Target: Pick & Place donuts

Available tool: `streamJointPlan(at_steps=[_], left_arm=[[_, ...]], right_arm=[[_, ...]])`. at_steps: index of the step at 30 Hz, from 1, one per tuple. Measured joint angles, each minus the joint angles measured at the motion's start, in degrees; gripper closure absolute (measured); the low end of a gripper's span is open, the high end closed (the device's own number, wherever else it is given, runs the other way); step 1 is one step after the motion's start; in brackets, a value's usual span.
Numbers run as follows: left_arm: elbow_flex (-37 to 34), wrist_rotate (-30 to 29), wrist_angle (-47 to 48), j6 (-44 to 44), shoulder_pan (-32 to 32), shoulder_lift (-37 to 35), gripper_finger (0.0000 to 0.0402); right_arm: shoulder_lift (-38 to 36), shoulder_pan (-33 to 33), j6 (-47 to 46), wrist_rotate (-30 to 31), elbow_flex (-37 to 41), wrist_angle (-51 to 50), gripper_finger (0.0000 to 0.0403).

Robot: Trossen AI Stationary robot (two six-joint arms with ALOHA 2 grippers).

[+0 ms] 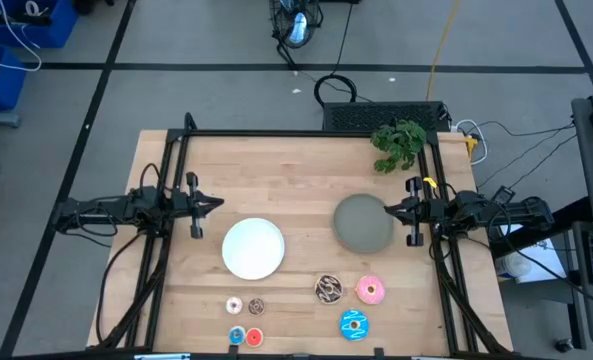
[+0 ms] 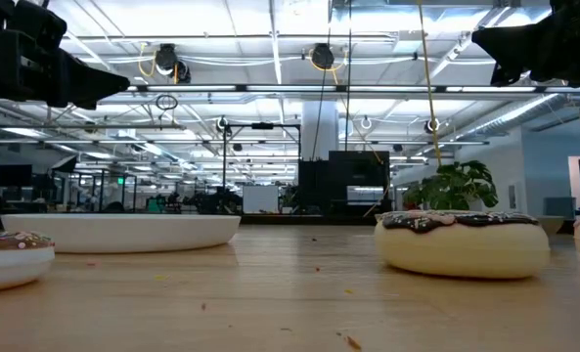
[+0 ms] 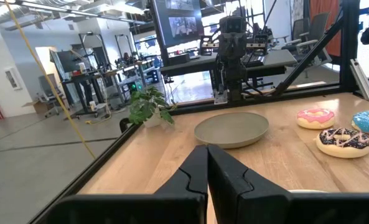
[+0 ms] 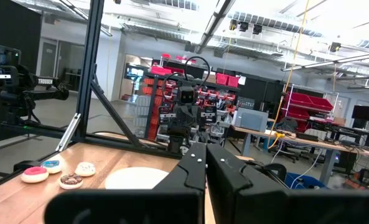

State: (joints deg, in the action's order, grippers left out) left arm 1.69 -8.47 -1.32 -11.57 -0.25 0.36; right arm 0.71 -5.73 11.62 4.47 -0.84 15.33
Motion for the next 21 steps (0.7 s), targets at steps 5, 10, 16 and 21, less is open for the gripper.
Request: streamJointPlan(at_steps=[5,10,16,21], left_arm=[[0.0,0.0,0.0,0.0,0.0,0.0,0.0385],[0.0,0.0,0.0,0.0,0.0,0.0,0.0385],[0.0,0.0,0.0,0.0,0.0,0.0,0.0385],[0.0,0.0,0.0,0.0,0.0,0.0,0.0385]], right_arm=[[0.0,0.0,0.0,0.0,0.0,0.0,0.0403],[0.0,0.0,0.0,0.0,0.0,0.0,0.0403],[0.0,0.0,0.0,0.0,0.0,0.0,0.0403],[0.0,0.0,0.0,0.0,0.0,0.0,0.0403]])
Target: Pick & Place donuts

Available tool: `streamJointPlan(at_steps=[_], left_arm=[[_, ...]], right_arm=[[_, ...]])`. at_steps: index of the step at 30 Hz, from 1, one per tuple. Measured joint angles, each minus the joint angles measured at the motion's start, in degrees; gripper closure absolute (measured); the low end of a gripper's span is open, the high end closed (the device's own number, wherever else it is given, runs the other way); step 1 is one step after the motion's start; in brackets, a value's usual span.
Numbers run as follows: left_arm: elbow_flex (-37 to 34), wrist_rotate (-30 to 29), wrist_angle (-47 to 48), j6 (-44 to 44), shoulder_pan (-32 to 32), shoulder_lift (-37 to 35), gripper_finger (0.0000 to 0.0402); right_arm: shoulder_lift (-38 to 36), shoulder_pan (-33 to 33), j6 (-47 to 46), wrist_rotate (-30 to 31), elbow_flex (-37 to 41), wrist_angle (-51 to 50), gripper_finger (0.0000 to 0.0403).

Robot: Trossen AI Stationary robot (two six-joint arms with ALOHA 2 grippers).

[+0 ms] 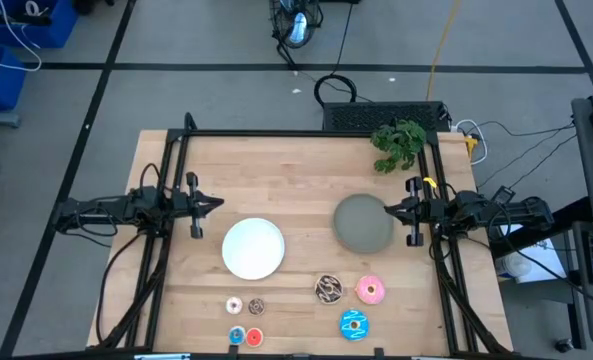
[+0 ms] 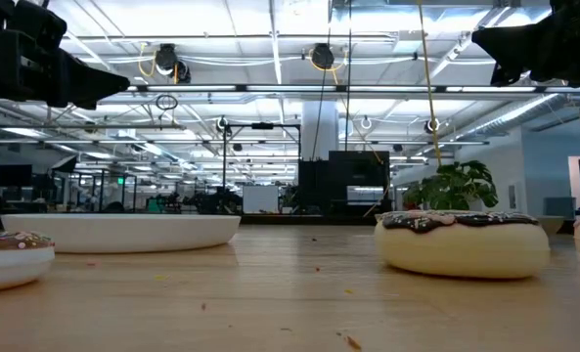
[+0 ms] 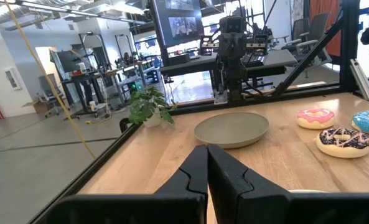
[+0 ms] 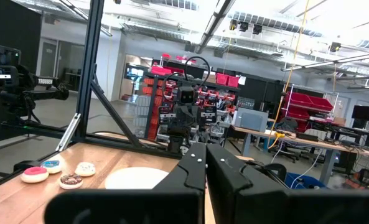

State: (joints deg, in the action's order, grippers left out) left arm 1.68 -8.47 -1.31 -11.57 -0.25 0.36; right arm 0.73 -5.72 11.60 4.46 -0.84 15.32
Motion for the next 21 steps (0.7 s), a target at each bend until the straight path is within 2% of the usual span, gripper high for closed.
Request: streamJointPlan(at_steps=[21], left_arm=[[0.0,0.0,0.0,0.0,0.0,0.0,0.0385]], right_arm=[[0.0,0.0,0.0,0.0,0.0,0.0,0.0403]])
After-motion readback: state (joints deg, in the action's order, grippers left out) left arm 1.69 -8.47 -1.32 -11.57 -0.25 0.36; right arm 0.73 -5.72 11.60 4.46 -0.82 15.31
